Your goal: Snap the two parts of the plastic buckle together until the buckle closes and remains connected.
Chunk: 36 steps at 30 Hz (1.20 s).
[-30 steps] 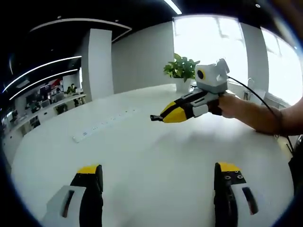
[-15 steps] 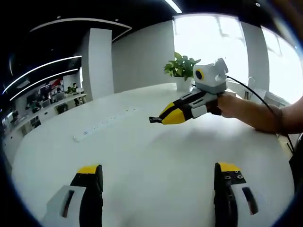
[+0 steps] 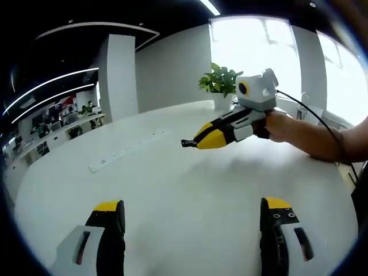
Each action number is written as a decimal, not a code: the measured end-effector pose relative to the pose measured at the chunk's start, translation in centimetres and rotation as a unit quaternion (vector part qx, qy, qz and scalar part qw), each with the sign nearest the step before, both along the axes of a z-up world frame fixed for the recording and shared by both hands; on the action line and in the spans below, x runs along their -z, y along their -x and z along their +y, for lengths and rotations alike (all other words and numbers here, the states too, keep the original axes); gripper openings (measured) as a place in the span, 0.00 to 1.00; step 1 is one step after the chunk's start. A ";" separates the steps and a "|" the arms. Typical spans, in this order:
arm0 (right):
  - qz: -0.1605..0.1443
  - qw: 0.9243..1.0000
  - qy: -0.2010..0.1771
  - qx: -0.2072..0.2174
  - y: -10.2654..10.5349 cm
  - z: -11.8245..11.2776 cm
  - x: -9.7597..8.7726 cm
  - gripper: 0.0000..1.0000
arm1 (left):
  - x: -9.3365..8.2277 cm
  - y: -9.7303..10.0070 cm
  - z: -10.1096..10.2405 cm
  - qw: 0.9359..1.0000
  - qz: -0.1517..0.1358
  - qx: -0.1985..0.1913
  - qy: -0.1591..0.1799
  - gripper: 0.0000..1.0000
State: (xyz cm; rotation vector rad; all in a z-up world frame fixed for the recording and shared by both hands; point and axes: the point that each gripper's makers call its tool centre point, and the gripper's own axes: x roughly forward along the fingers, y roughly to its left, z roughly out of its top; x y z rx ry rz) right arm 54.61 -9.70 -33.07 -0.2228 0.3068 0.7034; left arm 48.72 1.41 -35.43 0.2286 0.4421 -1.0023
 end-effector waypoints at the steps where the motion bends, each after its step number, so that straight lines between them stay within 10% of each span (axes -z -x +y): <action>1: -0.001 1.000 0.001 0.000 0.0 0.0 0.0 0.09 | 0.0 0.0 0.0 1.000 -0.001 -0.001 0.000 0.99; 36: 0.008 1.000 0.013 0.009 -4.1 0.0 0.5 0.09 | 0.2 -0.5 0.1 1.000 0.006 -0.008 0.009 0.99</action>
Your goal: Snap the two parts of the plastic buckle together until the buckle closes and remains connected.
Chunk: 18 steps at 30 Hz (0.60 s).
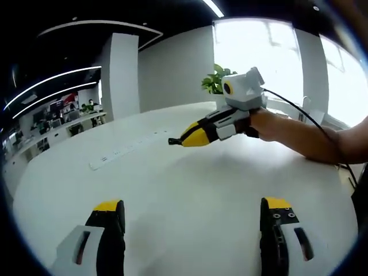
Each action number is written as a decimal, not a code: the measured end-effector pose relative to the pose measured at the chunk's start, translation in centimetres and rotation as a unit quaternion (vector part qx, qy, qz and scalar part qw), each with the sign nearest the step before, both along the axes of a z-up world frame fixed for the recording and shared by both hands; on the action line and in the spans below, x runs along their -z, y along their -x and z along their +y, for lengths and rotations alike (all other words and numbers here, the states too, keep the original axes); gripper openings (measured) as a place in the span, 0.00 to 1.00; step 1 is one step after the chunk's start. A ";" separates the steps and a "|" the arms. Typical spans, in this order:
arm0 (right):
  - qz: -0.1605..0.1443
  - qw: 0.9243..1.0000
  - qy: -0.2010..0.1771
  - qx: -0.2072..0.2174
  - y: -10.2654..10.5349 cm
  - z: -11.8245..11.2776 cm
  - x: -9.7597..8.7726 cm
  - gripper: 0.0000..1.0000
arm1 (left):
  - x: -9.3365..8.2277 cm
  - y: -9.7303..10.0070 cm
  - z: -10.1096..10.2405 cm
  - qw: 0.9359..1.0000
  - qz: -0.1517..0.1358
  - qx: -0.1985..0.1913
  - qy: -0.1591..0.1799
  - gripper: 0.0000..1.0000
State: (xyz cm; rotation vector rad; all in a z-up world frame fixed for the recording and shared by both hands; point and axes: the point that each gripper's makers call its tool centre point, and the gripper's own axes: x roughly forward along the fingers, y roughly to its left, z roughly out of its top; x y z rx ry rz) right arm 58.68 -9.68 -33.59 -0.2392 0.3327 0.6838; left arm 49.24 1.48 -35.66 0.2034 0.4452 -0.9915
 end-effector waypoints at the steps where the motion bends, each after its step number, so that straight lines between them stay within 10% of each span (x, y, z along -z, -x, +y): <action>1: 0.000 1.000 0.002 0.000 -0.1 0.0 0.1 0.09 | 0.0 -0.1 0.0 1.000 -0.002 -0.001 0.000 0.99; 18: 0.016 1.000 0.010 0.024 -2.6 -0.8 1.4 0.09 | 0.1 -0.3 0.0 1.000 0.000 -0.007 0.004 0.99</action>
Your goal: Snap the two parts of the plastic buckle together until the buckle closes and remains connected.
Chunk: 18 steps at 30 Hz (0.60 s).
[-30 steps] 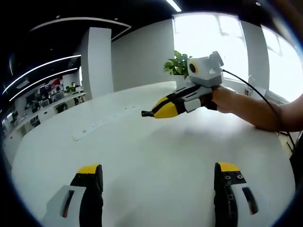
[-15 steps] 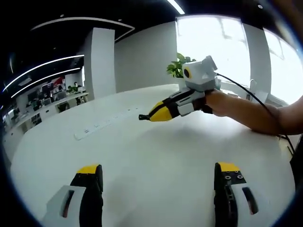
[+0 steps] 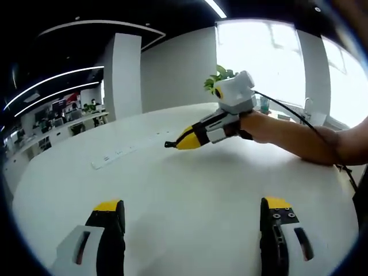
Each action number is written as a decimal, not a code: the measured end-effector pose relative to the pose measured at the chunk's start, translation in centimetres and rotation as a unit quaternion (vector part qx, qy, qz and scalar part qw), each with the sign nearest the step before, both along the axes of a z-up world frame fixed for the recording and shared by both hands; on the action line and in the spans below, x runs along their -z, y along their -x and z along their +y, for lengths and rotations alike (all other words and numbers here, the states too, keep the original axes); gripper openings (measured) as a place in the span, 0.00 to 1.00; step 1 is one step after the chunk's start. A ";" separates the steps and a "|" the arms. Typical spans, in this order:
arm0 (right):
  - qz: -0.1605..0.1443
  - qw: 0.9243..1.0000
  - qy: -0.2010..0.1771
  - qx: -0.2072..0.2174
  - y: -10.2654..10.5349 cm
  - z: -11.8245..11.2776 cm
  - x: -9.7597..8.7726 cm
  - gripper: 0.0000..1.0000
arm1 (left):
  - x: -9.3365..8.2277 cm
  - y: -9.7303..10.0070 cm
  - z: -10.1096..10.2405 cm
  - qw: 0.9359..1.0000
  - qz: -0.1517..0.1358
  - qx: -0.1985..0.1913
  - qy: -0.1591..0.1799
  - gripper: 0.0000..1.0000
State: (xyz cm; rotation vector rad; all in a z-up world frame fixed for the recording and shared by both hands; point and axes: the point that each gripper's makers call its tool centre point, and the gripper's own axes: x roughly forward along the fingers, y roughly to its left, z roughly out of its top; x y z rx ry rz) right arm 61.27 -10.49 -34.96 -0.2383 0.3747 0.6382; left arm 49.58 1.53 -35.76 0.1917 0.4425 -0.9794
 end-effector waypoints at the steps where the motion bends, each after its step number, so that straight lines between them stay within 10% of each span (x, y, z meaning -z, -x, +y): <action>1: 0.000 1.000 0.001 0.001 -0.1 0.0 0.0 0.09 | 0.1 0.0 0.0 1.000 0.001 0.000 0.000 0.99; 18: 0.009 1.000 0.001 0.003 -1.8 0.4 0.9 0.09 | 0.4 0.0 0.2 1.000 0.008 0.000 -0.001 0.99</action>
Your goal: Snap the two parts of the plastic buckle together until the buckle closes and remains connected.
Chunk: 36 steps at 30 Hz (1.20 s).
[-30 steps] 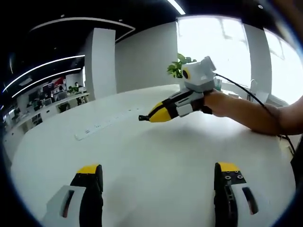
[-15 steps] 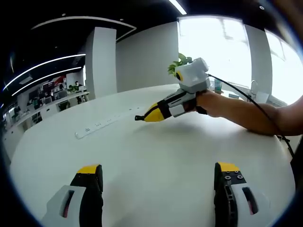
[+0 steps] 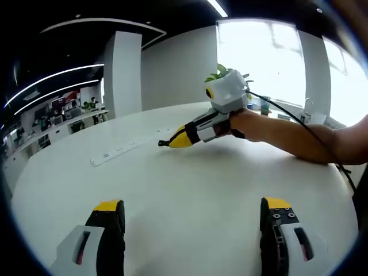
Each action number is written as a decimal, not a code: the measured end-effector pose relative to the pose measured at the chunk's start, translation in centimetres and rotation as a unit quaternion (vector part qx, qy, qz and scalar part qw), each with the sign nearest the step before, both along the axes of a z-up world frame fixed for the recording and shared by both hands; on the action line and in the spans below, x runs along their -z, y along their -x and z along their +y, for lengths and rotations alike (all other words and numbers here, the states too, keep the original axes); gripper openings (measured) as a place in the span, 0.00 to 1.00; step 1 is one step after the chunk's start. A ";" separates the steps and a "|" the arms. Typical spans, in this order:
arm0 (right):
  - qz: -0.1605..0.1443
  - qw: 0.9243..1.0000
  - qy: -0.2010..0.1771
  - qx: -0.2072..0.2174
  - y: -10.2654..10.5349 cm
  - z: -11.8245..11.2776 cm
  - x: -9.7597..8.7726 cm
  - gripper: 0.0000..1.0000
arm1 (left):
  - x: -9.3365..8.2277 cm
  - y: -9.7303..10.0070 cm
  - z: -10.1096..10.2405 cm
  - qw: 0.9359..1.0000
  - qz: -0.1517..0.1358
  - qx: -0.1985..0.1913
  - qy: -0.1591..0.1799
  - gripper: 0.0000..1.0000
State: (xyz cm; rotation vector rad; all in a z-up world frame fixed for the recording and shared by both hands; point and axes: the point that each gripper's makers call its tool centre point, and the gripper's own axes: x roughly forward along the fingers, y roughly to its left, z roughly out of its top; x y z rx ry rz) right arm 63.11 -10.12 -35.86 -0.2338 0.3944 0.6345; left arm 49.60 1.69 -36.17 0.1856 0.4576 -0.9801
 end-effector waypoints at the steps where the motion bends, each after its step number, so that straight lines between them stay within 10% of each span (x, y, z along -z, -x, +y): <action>1: 0.001 1.000 0.000 -0.001 -0.2 0.1 0.1 0.09 | 0.0 0.0 0.0 1.000 0.000 0.000 0.000 0.99; 36: 0.002 1.000 -0.027 0.005 -3.4 0.4 -0.9 0.09 | 0.1 0.0 0.0 1.000 0.002 0.002 -0.002 0.99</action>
